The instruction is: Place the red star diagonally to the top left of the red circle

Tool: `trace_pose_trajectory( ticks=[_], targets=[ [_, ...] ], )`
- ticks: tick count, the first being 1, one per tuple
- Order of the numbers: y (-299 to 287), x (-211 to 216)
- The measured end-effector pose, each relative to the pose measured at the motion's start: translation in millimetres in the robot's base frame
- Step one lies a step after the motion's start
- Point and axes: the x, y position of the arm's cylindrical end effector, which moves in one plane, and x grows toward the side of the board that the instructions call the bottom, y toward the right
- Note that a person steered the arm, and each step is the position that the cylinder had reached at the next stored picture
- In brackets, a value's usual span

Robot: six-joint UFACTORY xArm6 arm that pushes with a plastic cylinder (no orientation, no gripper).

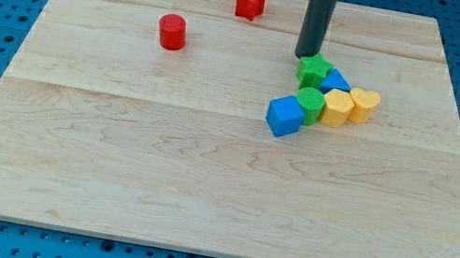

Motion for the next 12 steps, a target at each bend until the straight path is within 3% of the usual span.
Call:
trace_pose_trajectory(
  ticks=[1,2,3,5,6,7,10,11,12],
  targets=[
    [6,32],
    [41,32],
    [28,20],
    [88,-71],
    [68,-136],
    [55,-140],
    [-86,-136],
    [-115,-106],
    [-108,-91]
  ],
)
